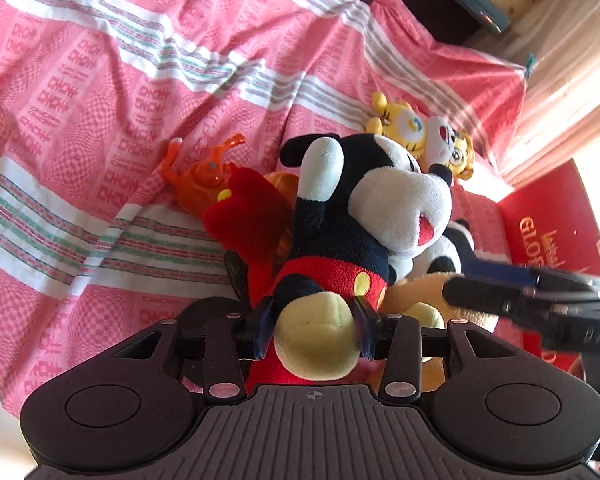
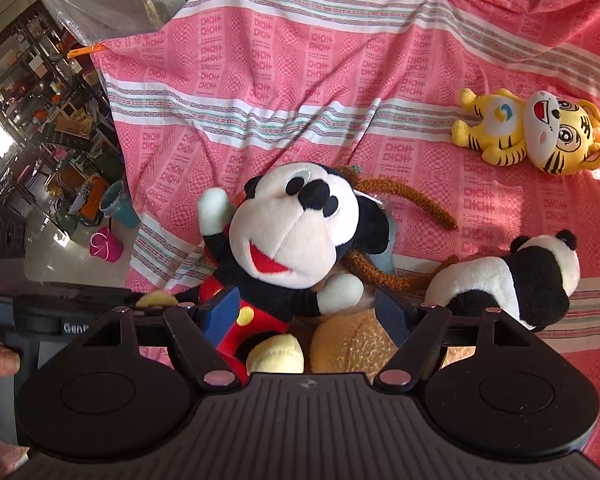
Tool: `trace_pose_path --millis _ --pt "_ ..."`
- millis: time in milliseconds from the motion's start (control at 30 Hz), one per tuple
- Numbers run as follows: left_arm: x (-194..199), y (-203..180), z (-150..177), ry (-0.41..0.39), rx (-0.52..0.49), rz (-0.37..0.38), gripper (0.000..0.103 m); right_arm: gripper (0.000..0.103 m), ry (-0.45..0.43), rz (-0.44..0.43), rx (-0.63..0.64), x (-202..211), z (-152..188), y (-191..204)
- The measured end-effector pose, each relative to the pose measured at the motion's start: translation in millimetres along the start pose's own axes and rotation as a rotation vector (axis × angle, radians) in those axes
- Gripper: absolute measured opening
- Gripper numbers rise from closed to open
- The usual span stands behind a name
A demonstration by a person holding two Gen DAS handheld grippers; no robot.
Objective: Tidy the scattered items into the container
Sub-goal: 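Close the left tool on the Mickey Mouse plush's leg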
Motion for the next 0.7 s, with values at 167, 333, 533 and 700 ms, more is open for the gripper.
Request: trace_pose_path --millis 167,333,533,700 --pt "1 4 -12 -0.002 -0.034 -0.039 0.042 0.065 0.065 -0.02 0.119 -9 27 24" --pt "-3 5 -9 0.012 -0.031 -0.021 0.042 0.053 0.089 -0.027 0.057 -30 37 20" --pt "13 5 -14 0.016 -0.079 -0.059 0.057 0.035 0.081 -0.028 0.059 -38 37 20" --pt "22 -3 -46 -0.042 -0.171 -0.109 0.069 0.035 0.069 -0.016 0.053 -34 34 19"
Point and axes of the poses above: each gripper's, at about its wrist camera, not at the fingertips, and x roughly against the way its jaws point, y to its left, z to its underside, the point moved 4 cm from there along -x, roughly the way its jaws point, and after that the axes turned 15 degrees about -x, right-handed, at the moved point
